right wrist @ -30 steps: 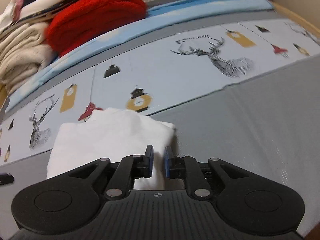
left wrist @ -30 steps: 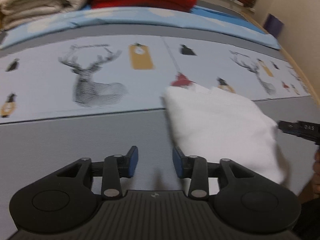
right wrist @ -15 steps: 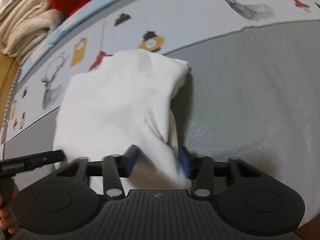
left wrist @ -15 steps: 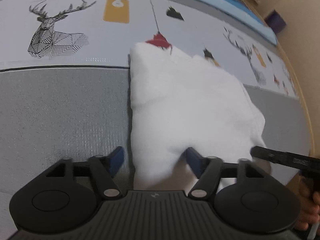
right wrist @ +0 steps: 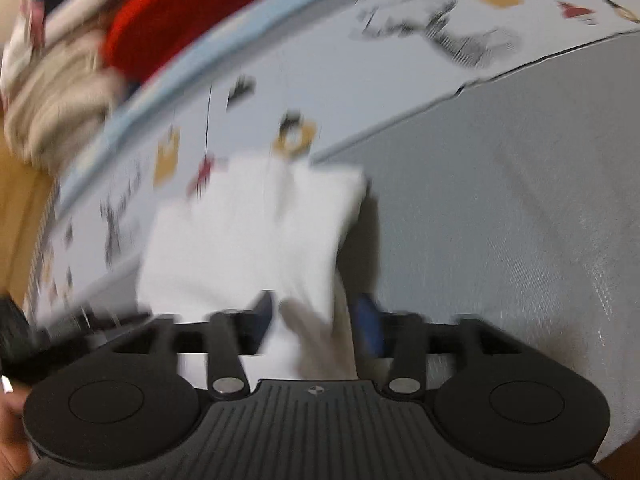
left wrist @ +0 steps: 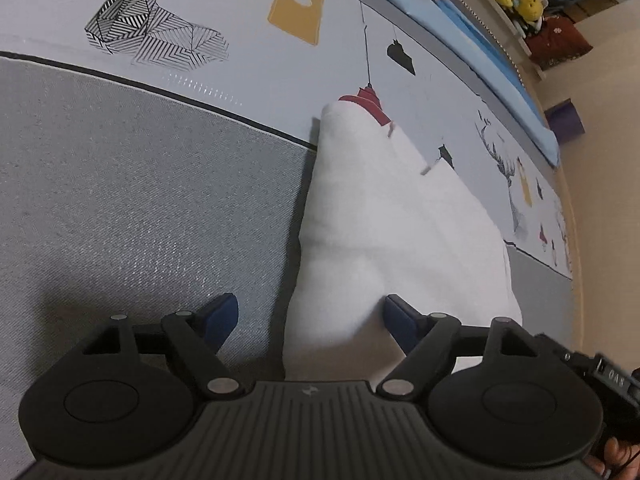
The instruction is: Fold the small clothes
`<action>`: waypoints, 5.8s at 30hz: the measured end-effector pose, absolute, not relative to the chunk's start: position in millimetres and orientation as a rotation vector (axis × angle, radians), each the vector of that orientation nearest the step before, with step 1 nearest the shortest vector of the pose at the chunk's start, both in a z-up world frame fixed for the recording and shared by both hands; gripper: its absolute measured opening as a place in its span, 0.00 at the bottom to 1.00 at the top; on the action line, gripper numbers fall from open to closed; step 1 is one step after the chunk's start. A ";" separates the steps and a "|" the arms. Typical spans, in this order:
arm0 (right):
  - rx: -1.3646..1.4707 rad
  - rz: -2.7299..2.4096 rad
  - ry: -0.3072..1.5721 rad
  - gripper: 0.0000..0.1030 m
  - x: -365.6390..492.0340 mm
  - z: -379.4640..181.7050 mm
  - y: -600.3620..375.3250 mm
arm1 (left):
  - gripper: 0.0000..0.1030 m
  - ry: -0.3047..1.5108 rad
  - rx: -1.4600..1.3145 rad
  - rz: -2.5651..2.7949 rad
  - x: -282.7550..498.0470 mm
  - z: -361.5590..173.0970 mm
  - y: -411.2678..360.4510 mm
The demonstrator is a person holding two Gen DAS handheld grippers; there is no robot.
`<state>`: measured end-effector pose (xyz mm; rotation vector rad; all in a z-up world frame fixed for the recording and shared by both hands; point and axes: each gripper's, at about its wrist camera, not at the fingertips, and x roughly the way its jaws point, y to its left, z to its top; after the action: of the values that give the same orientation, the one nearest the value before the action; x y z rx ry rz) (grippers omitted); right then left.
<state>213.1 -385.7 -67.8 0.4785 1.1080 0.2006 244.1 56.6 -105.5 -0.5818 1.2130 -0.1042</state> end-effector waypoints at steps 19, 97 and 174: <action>0.518 0.110 1.055 0.23 264.9 -85.2 -327.3 | 0.34 0.960 -0.466 -0.197 249.5 -65.4 47.9; 0.135 0.041 0.452 0.73 109.3 60.2 -358.0 | 1.00 0.564 0.125 0.036 65.0 79.3 -19.0; -0.133 0.247 0.657 0.83 39.5 9.4 -275.0 | 1.00 0.799 -0.075 0.016 47.8 5.9 -46.8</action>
<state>39.5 -275.0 9.4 -0.1328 0.6570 0.2471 47.8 -46.8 5.9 -0.0746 0.7992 0.0164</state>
